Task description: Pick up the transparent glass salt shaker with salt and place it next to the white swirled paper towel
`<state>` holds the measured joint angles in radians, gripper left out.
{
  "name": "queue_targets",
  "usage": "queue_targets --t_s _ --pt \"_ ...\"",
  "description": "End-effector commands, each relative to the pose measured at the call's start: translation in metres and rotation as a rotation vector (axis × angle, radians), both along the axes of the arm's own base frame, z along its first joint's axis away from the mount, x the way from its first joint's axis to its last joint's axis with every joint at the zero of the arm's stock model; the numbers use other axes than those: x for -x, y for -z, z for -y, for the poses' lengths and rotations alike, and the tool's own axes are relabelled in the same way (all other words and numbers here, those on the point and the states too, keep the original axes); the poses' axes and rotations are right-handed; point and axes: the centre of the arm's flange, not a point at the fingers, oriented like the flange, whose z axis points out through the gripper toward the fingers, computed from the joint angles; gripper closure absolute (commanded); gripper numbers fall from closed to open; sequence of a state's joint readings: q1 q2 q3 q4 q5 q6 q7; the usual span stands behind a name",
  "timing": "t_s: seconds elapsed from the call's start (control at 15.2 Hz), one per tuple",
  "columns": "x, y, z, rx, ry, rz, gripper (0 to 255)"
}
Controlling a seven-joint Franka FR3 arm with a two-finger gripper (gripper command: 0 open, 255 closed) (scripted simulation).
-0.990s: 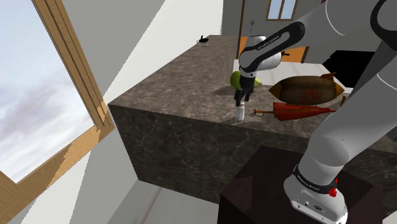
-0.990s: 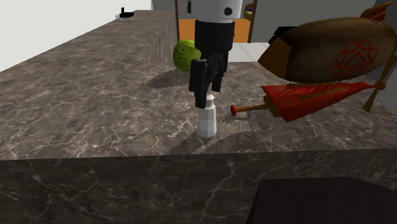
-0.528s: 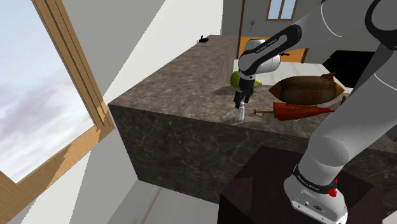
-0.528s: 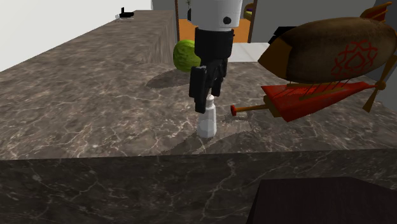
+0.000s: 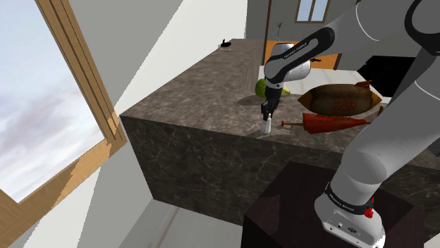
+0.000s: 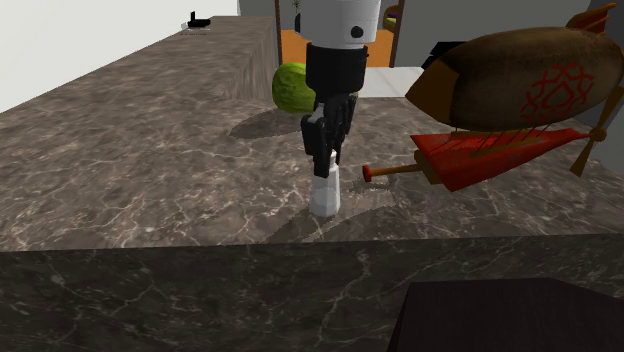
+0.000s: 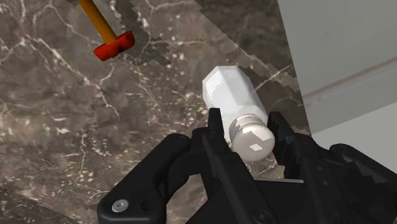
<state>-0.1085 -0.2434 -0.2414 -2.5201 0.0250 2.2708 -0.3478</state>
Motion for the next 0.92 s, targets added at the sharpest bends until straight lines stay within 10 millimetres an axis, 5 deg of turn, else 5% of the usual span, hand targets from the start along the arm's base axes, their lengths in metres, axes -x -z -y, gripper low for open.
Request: queue_targets --t_s 0.0,0.2,0.86 --pt "0.000 0.000 0.000 0.000 0.000 -0.001 255" --pt "0.000 0.000 0.000 0.000 0.000 -0.001 255" --pt "0.000 -0.052 0.000 0.000 0.000 -0.001 255"
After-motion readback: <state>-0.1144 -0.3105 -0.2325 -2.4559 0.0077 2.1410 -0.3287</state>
